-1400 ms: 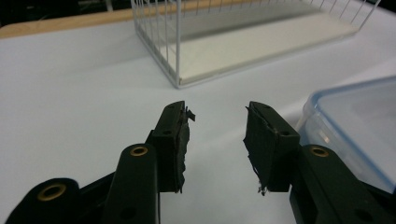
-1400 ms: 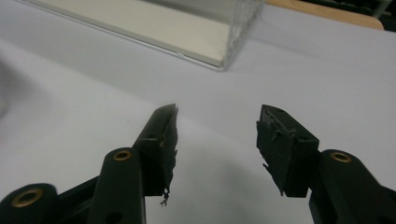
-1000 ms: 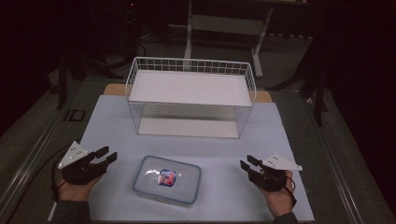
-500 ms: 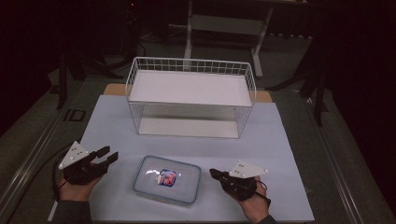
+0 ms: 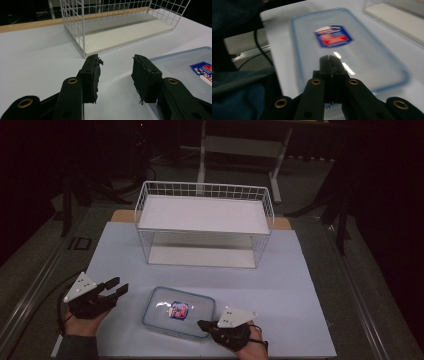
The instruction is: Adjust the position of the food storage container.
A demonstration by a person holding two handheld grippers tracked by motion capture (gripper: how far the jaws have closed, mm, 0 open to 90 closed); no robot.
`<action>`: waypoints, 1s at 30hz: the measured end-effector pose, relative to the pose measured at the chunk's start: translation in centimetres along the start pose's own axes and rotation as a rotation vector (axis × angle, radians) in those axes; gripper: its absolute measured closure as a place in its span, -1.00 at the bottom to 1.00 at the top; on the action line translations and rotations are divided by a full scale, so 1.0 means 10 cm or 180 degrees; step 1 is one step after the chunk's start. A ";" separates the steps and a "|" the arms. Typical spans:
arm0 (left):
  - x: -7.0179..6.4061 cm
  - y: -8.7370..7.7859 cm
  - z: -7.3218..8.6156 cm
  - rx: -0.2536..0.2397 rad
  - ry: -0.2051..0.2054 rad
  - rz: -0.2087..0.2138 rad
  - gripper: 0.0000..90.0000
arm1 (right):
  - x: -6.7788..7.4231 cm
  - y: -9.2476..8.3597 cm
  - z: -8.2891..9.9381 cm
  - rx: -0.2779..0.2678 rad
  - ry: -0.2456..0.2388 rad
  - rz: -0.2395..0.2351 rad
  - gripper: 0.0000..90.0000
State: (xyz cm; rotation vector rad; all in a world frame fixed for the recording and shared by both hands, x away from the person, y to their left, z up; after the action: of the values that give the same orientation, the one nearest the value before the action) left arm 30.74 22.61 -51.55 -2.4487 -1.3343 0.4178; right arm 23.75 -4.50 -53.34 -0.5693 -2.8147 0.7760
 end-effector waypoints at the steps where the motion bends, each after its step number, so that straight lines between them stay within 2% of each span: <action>1: 0.00 0.00 0.00 0.0000 0.0000 0.0000 0.26 | 0.00 0.00 0.00 0.0000 0.0000 0.0000 1.00; 2: -0.01 0.00 -0.01 -0.0015 -0.0006 0.0003 0.26 | 0.10 0.05 0.00 0.0025 -0.0035 -0.0081 1.00; 5: -0.02 0.00 -0.01 -0.0018 -0.0012 0.0030 0.26 | 0.17 0.08 0.00 0.0033 -0.0081 -0.0143 1.00; 6: -0.03 0.00 0.00 -0.0017 -0.0032 0.0066 0.26 | 0.25 0.11 0.01 0.0067 -0.0134 -0.0215 1.00; 7: -0.03 0.00 0.00 -0.0017 -0.0032 0.0066 0.26 | 0.25 0.11 0.01 0.0067 -0.0134 -0.0215 1.00; 8: -0.05 0.00 0.00 -0.0018 -0.0032 0.0097 0.26 | 0.31 0.15 0.04 0.0141 -0.0207 -0.0283 0.99; 12: -0.09 0.00 0.00 -0.0008 -0.0001 0.0138 0.27 | 0.37 0.20 0.09 0.0240 -0.0253 -0.0334 1.00; 16: -0.16 0.00 0.01 0.0024 0.0042 0.0207 0.30 | 0.37 0.22 0.10 0.0240 -0.0302 -0.0322 1.00; 21: -0.26 0.00 0.04 0.0074 0.0106 0.0295 0.38 | 0.31 0.22 0.10 0.0239 -0.0267 -0.0268 1.00; 22: -0.33 -0.01 0.05 0.0104 0.0144 0.0355 0.40 | 0.26 0.24 0.12 0.0268 -0.0260 -0.0211 1.00; 25: -0.39 -0.01 0.07 0.0130 0.0181 0.0398 0.43 | 0.21 0.26 0.15 0.0302 -0.0234 -0.0160 1.00; 27: -0.51 -0.02 0.10 0.0180 0.0251 0.0505 0.46 | 0.18 0.27 0.14 0.0298 -0.0228 -0.0139 1.00; 29: -0.54 -0.02 0.11 0.0195 0.0264 0.0536 0.50 | 0.15 0.28 0.14 0.0300 -0.0226 -0.0111 1.00; 30: -0.64 -0.03 0.14 0.0249 0.0332 0.0630 0.53 | 0.14 0.28 0.15 0.0306 -0.0220 -0.0103 1.00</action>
State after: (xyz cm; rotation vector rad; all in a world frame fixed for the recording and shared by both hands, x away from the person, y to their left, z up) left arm 26.65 17.51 -52.07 -2.5087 -1.0193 0.3758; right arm 22.98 -2.40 -55.95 -0.4897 -2.8223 0.9361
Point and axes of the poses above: each handheld gripper's, and its own axes: y roughly forward along the jaws, z roughly out of its underside, x roughly to its left, the point moved 10 cm from there along y, roughly forward along the jaws, and after that the axes turned 1 degree about z, right-handed, at the moved point
